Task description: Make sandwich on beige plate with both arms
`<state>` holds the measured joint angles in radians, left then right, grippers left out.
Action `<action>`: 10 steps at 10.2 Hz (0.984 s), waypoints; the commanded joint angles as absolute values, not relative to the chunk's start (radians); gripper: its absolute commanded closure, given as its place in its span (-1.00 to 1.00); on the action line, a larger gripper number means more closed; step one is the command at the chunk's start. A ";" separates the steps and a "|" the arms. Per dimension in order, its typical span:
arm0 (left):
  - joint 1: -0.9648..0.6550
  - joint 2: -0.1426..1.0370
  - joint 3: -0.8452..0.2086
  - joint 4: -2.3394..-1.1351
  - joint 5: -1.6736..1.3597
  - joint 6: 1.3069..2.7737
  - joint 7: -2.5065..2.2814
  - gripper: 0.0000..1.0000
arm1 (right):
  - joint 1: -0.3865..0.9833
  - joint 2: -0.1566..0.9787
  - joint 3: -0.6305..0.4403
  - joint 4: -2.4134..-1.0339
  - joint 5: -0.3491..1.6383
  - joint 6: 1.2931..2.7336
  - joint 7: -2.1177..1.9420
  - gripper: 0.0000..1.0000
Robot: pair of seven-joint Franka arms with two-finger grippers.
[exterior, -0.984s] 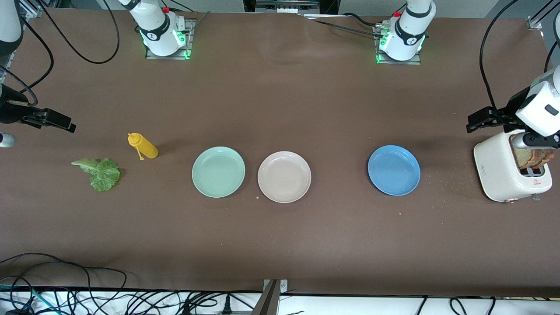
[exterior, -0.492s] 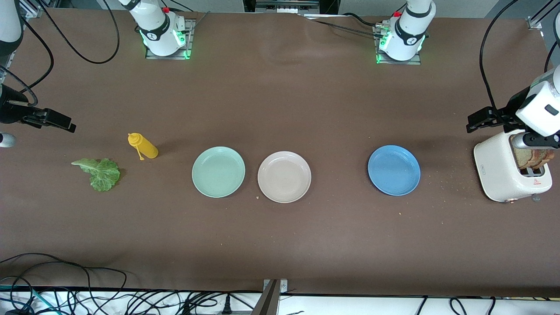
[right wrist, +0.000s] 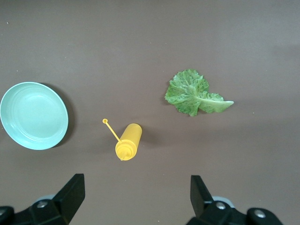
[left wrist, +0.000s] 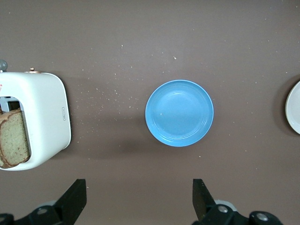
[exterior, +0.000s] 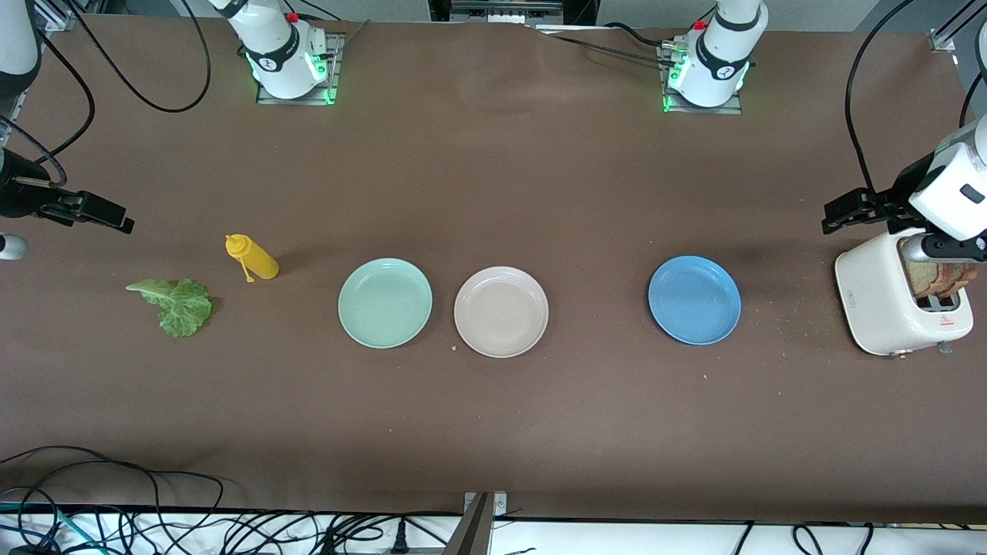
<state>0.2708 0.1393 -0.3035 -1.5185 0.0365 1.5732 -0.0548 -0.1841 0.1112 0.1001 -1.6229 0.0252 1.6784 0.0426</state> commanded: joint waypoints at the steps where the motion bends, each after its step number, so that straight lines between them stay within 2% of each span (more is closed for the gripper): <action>1: 0.279 0.141 -0.307 -1.500 0.017 1.571 -0.043 -1.00 | -0.192 0.114 0.109 -1.612 0.031 1.667 0.041 -1.00; 7: 0.279 0.135 -0.307 -1.500 0.017 1.568 -0.049 -1.00 | -0.193 0.118 0.109 -1.612 0.032 1.666 0.049 -1.00; 10: 0.279 0.133 -0.310 -1.500 0.018 1.562 -0.051 -1.00 | -0.198 0.155 0.107 -1.612 0.028 1.670 0.048 -1.00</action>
